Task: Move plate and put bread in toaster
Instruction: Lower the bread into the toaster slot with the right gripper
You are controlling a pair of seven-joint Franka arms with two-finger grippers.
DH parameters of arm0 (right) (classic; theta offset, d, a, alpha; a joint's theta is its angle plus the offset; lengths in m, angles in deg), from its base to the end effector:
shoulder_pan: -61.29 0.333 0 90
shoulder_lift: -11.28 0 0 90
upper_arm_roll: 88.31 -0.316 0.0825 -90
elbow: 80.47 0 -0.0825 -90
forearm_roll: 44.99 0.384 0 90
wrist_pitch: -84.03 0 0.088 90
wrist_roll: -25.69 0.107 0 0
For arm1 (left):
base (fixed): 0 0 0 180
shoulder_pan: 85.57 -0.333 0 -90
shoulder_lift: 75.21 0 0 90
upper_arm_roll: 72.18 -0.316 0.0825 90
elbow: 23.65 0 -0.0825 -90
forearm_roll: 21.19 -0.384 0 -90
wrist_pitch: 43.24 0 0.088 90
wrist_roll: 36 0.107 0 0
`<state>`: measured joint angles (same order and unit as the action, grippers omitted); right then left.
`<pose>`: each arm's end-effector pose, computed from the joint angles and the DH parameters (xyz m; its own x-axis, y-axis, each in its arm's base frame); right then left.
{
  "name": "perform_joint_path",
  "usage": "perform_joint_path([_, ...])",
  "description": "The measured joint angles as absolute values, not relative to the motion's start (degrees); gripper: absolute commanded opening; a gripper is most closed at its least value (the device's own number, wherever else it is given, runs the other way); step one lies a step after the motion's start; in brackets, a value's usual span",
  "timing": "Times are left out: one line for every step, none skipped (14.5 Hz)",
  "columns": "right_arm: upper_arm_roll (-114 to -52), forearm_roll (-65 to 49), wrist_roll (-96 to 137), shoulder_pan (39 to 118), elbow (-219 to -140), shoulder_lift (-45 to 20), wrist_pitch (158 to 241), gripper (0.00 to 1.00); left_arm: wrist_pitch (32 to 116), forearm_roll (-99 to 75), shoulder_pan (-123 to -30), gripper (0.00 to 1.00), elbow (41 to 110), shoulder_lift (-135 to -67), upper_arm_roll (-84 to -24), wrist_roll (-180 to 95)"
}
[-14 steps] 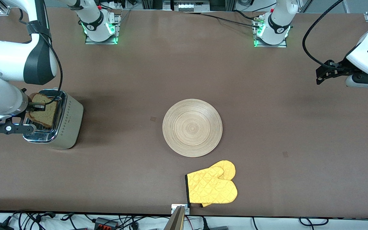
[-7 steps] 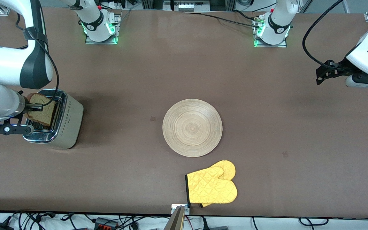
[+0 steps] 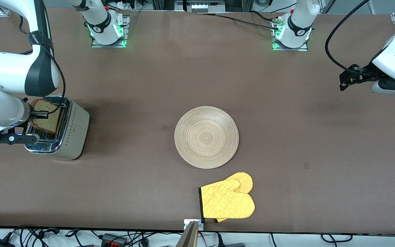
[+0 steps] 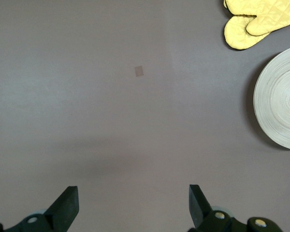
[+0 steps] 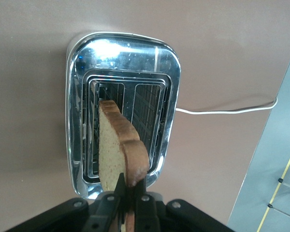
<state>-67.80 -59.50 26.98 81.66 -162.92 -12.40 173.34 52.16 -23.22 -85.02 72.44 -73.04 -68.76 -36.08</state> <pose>0.6459 0.0065 0.4551 0.9663 -0.0367 -0.2548 0.0657 -0.9219 0.3819 0.5489 -0.0352 0.6033 0.9971 -0.0712 0.0257 -0.0702 -0.9968 -0.0376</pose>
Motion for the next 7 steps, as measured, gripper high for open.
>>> perform_joint_path([-67.8, -59.5, 27.0, 81.7, -163.0, -12.4, 173.4, 0.0, 52.2, -23.2, -85.0, 1.0, 72.4, -73.0, -68.8, -36.1])
perform_joint_path([-67.8, -59.5, 27.0, 81.7, -163.0, -12.5, 173.5, 0.0, 52.2, -23.2, -85.0, 1.0, 72.4, -73.0, -68.8, -36.1])
perform_joint_path([-67.8, -59.5, 27.0, 81.7, -163.0, -12.6, 174.0, 0.0, 52.2, -23.2, -85.0, 1.0, 72.4, -73.0, -68.8, -36.1])
perform_joint_path([-67.8, -59.5, 27.0, 81.7, -163.0, -12.8, 174.7, 0.0, 52.2, -23.2, -85.0, 1.0, 72.3, -73.0, -68.8, -36.1])
perform_joint_path([-67.8, -59.5, 27.0, 81.7, -163.0, -13.0, 175.5, 0.0, 52.2, -23.2, -85.0, 1.0, 72.3, -73.0, -68.8, -36.1])
perform_joint_path([-67.8, -59.4, 27.0, 81.7, -163.0, -13.1, 176.4, 0.0, 52.2, -23.2, -85.0, 1.0, 72.3, -73.0, -68.8, -36.1])
perform_joint_path([-67.8, -59.3, 27.0, 81.7, -163.0, -13.2, 177.2, 0.0, 52.2, -23.2, -85.0, 1.0, 72.3, -73.1, -68.8, -36.1])
